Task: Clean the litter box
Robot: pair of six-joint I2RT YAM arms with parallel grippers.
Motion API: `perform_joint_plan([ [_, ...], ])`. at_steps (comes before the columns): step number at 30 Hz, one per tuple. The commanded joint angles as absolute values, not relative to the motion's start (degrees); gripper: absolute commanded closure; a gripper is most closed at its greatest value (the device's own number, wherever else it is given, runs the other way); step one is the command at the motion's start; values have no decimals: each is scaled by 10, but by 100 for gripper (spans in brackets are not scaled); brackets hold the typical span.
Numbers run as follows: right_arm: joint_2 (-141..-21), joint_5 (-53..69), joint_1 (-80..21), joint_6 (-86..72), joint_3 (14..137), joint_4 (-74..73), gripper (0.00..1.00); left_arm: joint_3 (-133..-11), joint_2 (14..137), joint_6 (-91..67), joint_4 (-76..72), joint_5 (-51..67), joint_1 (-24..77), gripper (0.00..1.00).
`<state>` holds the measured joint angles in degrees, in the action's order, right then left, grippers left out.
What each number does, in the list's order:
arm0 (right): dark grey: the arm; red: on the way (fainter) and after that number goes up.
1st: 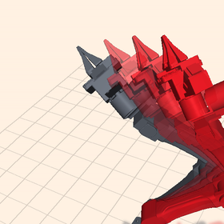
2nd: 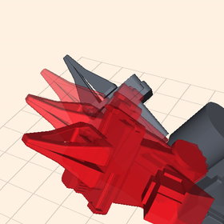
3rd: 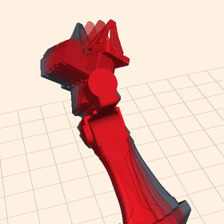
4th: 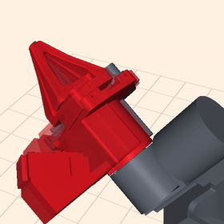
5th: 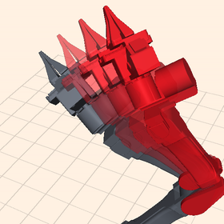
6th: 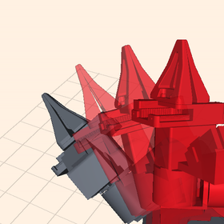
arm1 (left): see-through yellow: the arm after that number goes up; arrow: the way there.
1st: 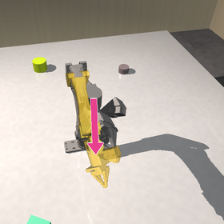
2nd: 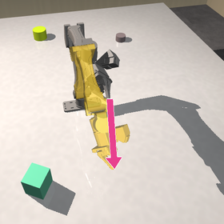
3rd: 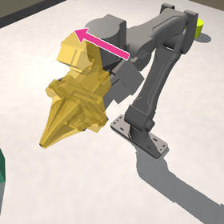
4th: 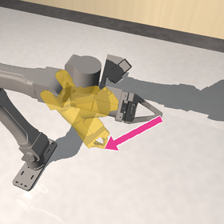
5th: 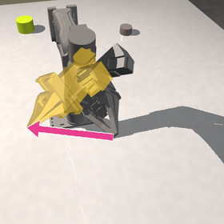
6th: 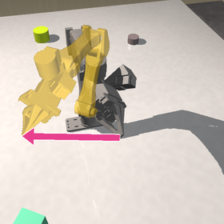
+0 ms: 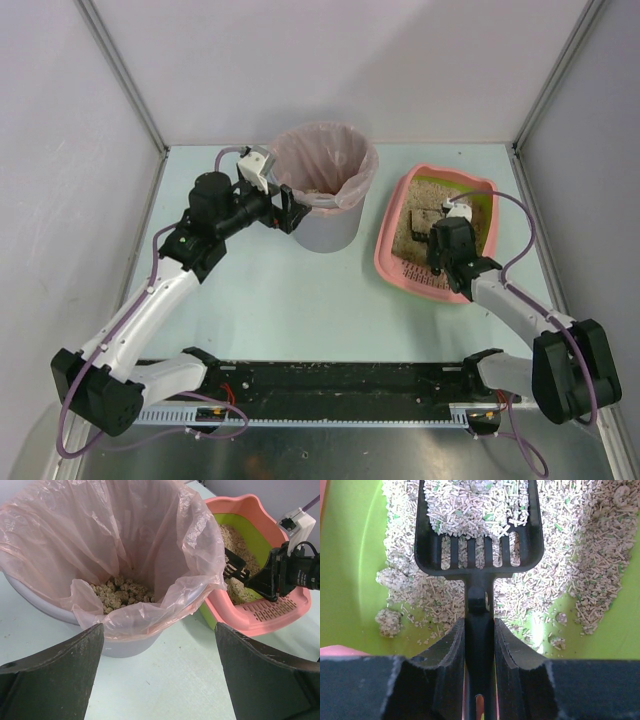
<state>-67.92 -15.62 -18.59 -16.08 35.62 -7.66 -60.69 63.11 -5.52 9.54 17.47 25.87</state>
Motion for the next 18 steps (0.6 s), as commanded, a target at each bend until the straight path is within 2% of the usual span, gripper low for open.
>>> perform_joint_plan([
  [1,-710,-137,-181,-167,362,-79,75,-605,633,-39,81,171,262,4],
  [8,-737,-146,-183,-167,367,-79,60,-605,633,-39,80,172,263,4],
  [12,-744,-154,-183,-162,370,-77,57,-605,632,-39,80,173,263,4],
  [13,-744,-155,-183,-161,371,-76,57,-605,632,-39,80,172,263,4],
  [14,-744,-154,-183,-162,371,-75,63,-605,632,-39,81,172,263,4],
  [18,-733,-167,-189,-163,371,-70,76,-605,633,-39,81,172,264,4],
])
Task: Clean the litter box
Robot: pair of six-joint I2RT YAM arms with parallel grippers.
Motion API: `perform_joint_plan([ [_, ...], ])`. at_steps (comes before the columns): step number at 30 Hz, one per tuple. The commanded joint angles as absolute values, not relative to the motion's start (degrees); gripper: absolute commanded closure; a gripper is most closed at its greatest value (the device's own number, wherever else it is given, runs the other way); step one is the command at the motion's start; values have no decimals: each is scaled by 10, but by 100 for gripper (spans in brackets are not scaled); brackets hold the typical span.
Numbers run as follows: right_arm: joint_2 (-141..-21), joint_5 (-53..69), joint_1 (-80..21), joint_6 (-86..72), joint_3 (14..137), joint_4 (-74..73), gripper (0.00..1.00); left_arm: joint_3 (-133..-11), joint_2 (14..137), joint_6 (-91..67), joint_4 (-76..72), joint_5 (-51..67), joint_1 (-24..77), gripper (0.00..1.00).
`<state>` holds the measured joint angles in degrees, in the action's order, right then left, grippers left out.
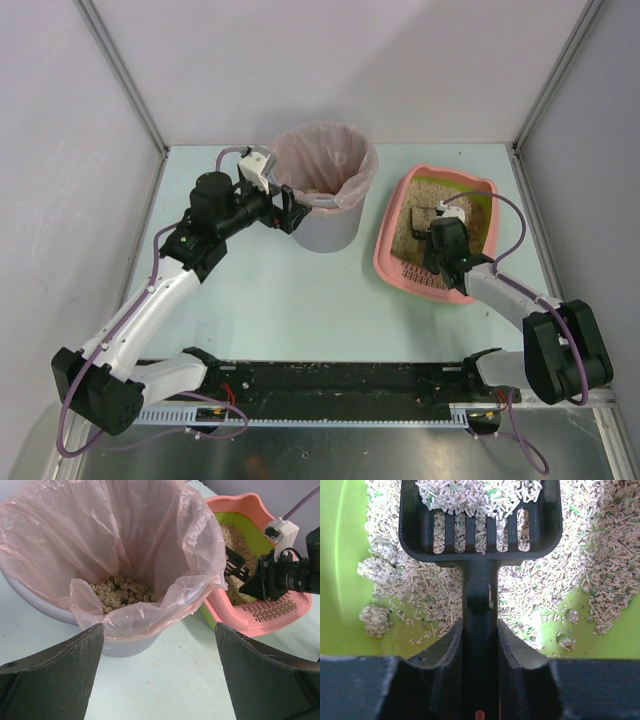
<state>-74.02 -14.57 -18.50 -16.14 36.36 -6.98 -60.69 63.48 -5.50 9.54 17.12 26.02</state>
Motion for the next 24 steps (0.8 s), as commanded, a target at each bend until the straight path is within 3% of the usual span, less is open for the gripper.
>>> perform_joint_plan([
  [1,-730,-170,-191,-163,372,-70,80,-605,633,-39,80,171,265,4],
  [2,-727,-171,-192,-162,372,-69,89,-605,634,-39,80,171,265,4],
  [5,-714,-177,-199,-150,372,-63,100,-605,634,-39,80,171,265,4],
  [24,-599,-224,-236,-164,368,-134,100,-607,610,-46,81,167,272,4],
])
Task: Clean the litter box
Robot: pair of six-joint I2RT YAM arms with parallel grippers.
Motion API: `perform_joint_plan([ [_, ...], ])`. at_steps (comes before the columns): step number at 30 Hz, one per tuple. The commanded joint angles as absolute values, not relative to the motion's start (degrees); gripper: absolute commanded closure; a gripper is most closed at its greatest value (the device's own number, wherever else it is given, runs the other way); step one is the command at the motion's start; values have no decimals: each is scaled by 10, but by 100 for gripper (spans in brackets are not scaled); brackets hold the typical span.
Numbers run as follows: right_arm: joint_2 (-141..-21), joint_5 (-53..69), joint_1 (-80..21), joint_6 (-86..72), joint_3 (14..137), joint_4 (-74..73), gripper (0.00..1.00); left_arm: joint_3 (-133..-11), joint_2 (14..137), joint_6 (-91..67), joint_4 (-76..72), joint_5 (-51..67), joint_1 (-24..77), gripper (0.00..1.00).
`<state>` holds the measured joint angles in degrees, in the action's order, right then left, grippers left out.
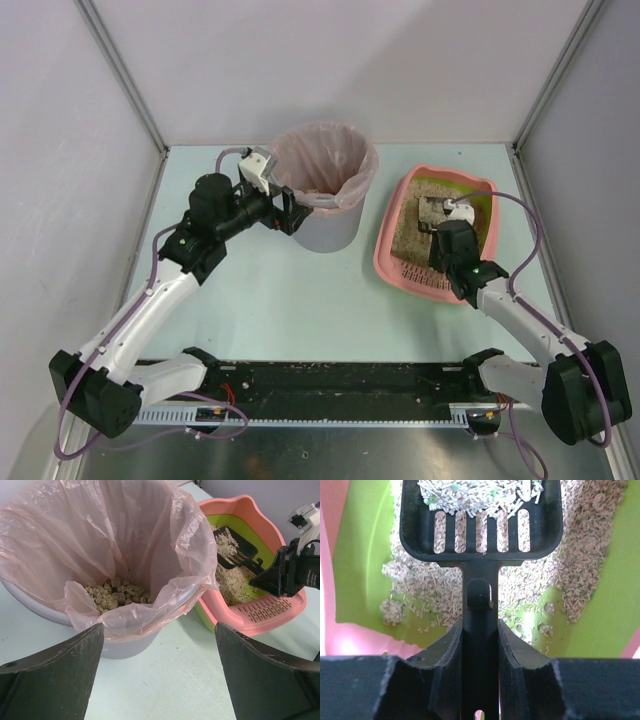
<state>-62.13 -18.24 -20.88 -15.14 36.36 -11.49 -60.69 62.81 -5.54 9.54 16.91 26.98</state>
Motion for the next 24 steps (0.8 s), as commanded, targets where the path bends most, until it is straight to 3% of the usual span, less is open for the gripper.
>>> perform_joint_plan([
  [1,-600,-237,-261,-163,372,-142,100,-608,611,-45,80,166,272,4],
  [6,-569,-204,-209,-194,375,-182,100,-607,610,-46,80,169,272,4],
  [10,-571,-229,-246,-175,383,-187,100,-606,606,-43,80,168,272,4],
  [14,-565,-203,-208,-190,384,-204,100,-606,603,-40,80,163,272,4],
  [17,-566,-262,-265,-167,388,-205,100,-606,601,-38,80,162,272,4],
  [21,-556,-221,-221,-185,390,-213,100,-606,602,-37,80,159,272,4],
  [24,-555,-261,-263,-164,391,-204,100,-606,600,-36,80,157,272,4],
])
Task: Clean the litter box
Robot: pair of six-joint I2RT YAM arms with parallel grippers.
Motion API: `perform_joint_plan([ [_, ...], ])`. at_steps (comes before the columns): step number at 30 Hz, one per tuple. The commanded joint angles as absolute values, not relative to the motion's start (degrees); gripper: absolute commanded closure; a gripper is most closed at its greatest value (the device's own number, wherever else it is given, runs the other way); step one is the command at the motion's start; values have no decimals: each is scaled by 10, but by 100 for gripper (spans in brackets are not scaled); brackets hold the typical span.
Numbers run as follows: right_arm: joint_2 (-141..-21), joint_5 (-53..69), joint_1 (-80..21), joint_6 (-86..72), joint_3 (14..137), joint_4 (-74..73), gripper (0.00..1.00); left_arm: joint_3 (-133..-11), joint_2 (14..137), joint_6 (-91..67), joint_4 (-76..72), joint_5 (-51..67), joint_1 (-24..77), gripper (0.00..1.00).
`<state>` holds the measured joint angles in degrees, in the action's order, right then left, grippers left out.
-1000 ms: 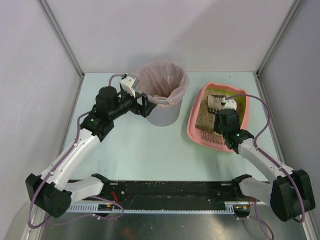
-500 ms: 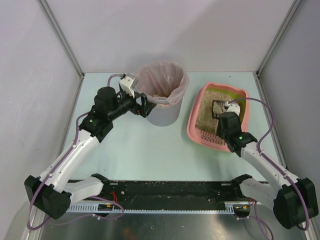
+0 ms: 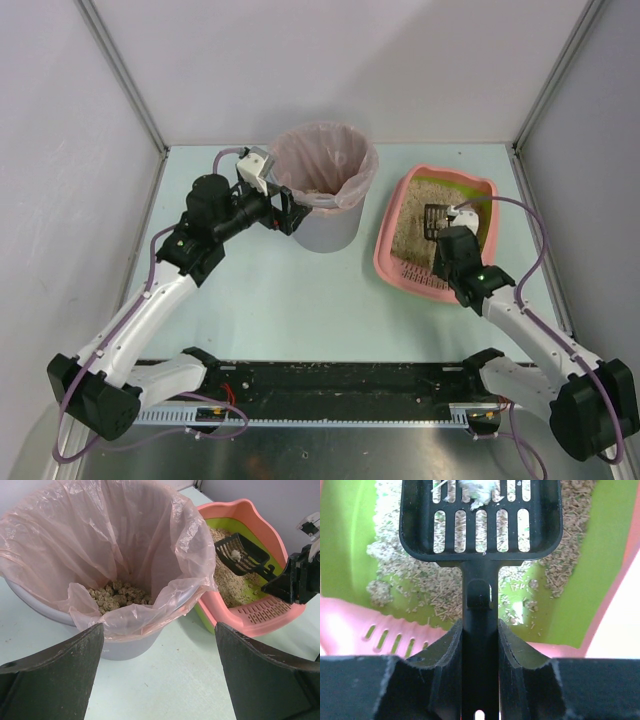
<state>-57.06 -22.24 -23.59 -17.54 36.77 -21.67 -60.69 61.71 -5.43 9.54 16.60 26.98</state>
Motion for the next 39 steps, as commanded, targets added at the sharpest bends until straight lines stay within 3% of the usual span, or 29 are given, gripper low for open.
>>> perform_joint_plan([
  [1,-557,-269,-259,-168,394,-209,100,-606,600,-36,80,158,272,4],
  [12,-548,-201,-219,-189,392,-216,100,-605,599,-37,80,152,272,4],
  [15,-570,-245,-275,-172,400,-220,100,-604,595,-37,81,140,272,4],
  [20,-563,-197,-210,-196,397,-229,100,-604,591,-46,81,121,272,2],
  [27,-594,-218,-241,-203,397,-236,100,-604,581,-51,81,106,270,0],
  [39,-544,-204,-238,-195,426,-270,100,-635,587,-73,82,50,231,0],
])
